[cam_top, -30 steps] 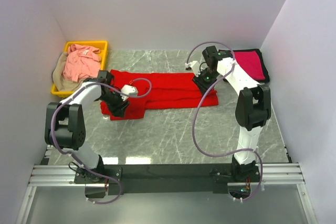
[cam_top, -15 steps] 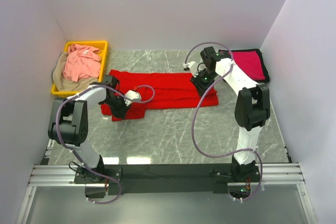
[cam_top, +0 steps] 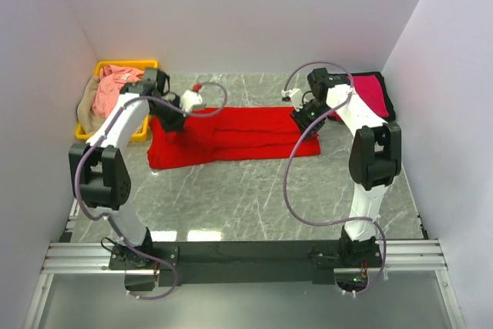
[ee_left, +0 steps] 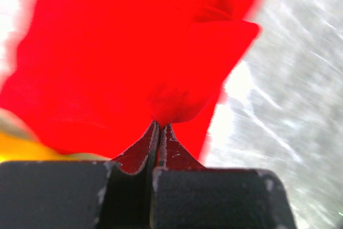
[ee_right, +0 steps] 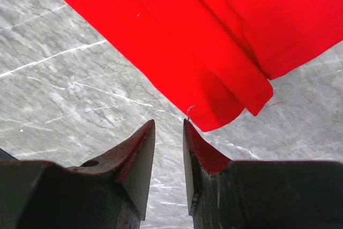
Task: Fold and stack the t-shirts
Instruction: Fold the tshirt
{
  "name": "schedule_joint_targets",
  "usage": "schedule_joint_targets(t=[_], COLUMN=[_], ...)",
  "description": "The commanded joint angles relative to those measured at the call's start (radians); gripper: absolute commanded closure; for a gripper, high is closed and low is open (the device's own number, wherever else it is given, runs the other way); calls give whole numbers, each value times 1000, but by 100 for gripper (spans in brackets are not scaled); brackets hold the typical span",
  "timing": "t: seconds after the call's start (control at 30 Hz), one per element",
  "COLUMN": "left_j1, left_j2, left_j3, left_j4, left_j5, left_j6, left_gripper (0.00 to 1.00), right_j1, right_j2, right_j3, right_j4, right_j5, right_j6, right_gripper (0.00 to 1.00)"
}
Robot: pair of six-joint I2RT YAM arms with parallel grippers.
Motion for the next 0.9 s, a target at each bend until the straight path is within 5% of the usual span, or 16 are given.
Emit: schedule_joint_targets(t=[0.0,0.27,0.4,0.47,0.57,0.7,0.87], left_j1=[26,37,37,37,40,46,72], left_j2=[107,336,387,390,360,287,183], left_j3=[144,379,400,391,342,241,150], left_j4=[11,243,356,401,465,534,401], left_j5=[7,-79,-134,-147,-163,-214,-78], left_j6=[-21,-156,-222,-271,-337,-387,-394], left_gripper=[99,99,86,68,62,61,61], right_j1=[-9,-17,-17,-19,-17,-17,-17], right_j2=[13,48,48,39,31,45,114], right_j3=[38,67,53,32,4,-16,-19], right_j4=[12,11,18,32,47,75,127], right_j5=[-1,-2,7,21,39,67,114], right_j6=[-8,-5,-1,1,7,16,39], right_gripper=[65,64,62,62,61,61,64])
